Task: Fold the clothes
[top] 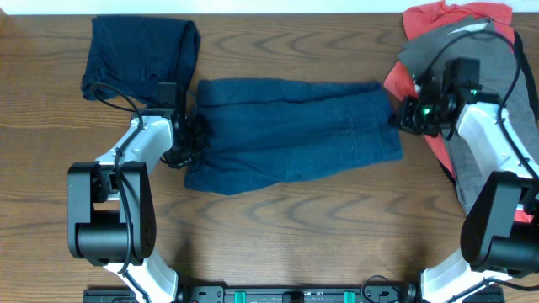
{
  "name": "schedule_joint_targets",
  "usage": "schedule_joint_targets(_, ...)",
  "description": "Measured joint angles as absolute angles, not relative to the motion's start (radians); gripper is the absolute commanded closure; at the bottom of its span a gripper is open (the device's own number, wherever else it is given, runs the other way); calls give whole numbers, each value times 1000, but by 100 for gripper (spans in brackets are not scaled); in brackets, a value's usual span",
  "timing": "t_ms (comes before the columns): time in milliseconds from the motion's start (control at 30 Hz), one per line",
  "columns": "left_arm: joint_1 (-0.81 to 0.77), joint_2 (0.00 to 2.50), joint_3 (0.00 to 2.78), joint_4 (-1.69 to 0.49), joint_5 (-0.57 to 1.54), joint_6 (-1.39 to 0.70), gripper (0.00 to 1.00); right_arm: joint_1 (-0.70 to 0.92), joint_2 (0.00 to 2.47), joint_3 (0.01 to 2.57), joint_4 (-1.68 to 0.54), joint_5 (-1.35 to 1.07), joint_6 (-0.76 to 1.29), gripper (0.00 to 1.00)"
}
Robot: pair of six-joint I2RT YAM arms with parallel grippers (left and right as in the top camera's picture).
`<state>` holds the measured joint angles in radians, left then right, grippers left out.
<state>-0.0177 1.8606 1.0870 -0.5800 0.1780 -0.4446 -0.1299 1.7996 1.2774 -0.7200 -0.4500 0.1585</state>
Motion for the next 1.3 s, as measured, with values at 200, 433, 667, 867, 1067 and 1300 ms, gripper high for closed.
schedule_joint_targets(200,-28,1861,1087,-580,172,-445,94,-38,1799,1333,-726,-429,149,99)
schedule_joint_targets(433,-52,1859,1087,-577,136,-445,94,156,1799,1405,-701,-407,169,99)
schedule_joint_targets(667,-56,1859,1087,-575,127,-445,94,350,1799,1443,-603,-402,216,99)
schedule_joint_targets(867,-56,1858,1086,-574,127,-445,94,476,1798,1454,-522,-404,265,99)
schedule_joint_targets(1067,-56,1858,1086,-575,127,-445,94,485,1798,1552,-658,-406,274,99)
schedule_joint_targets(1300,-73,1858,1086,-570,123,-445,94,388,1798,1756,-902,-408,209,99)
